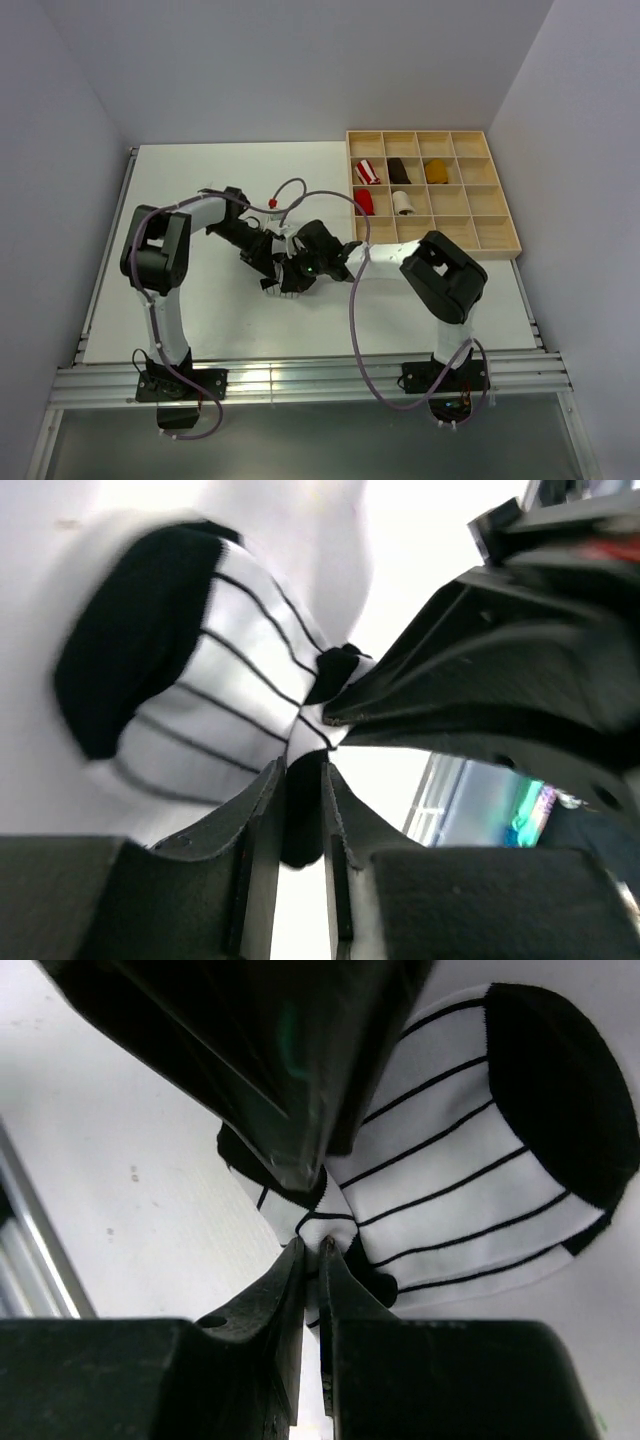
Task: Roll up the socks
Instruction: Roll the sock at the center of the board.
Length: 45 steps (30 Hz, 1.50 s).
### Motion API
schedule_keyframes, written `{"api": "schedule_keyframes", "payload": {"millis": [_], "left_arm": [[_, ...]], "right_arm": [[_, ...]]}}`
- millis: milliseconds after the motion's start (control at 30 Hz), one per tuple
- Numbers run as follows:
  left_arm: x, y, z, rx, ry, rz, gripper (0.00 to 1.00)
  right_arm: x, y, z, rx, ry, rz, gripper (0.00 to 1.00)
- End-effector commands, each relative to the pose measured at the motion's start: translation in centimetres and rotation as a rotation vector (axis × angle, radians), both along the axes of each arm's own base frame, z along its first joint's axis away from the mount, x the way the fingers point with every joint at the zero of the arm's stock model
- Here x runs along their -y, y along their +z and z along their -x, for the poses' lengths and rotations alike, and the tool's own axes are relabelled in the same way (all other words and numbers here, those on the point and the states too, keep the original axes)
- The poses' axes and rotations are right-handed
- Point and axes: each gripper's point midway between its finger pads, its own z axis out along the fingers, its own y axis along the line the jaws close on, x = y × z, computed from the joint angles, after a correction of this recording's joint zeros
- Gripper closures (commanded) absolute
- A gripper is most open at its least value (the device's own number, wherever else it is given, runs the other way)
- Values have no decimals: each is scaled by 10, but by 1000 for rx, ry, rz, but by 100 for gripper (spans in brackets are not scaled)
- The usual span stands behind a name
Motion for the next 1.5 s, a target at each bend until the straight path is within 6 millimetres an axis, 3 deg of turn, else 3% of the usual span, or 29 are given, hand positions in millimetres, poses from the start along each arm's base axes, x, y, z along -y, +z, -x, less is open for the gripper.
{"api": "schedule_keyframes", "payload": {"millis": [0,267,367,700,967,1133,1467], "left_arm": [[-2,22,-31,198,76,23,73],[-16,26,-46,422,111,-49,73],[-17,36,-49,496,125,-37,71],[-21,60,-35,726,80,-15,62],[-12,33,-4,862,-91,-102,55],[-7,27,8,953,-174,-120,54],[9,11,35,970,-287,-108,53]], "right_arm": [[8,-18,21,-186,47,25,100],[5,-18,22,-381,81,-16,100],[4,-17,15,-450,69,-39,100],[8,-20,2,-607,30,17,100],[7,-15,1,-683,40,-9,100],[7,-10,-2,-703,42,-24,100],[9,-14,-1,-734,33,-10,100]]}}
